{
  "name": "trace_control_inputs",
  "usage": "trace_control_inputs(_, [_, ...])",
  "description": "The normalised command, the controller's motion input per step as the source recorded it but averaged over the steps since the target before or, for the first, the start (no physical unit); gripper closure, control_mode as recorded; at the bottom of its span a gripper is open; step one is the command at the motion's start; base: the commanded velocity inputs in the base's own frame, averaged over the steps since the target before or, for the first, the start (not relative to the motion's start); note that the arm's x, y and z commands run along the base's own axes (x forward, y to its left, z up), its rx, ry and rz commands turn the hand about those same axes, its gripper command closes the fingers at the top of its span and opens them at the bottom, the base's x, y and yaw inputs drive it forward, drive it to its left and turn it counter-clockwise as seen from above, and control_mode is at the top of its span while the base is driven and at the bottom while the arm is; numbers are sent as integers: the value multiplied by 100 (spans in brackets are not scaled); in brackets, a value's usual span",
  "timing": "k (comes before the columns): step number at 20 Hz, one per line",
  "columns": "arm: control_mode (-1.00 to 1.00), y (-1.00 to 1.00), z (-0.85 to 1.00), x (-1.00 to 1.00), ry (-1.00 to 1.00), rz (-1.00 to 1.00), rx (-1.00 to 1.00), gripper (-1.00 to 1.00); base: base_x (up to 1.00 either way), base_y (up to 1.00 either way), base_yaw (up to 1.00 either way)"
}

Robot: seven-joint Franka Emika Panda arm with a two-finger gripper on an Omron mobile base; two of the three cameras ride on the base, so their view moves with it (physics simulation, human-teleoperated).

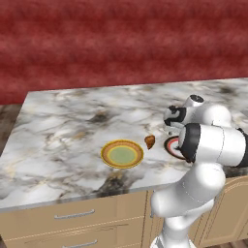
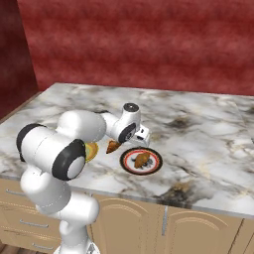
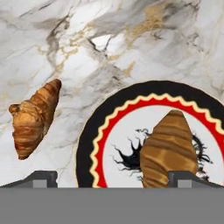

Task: Place the pastries on the plates.

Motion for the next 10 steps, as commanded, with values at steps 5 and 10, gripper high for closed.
trace_control_inputs(5, [-100, 49, 0, 15, 0, 4, -2, -100, 0, 0, 0])
trace_control_inputs(10, [-100, 56, 0, 3, 0, 0, -4, -100, 0, 0, 0])
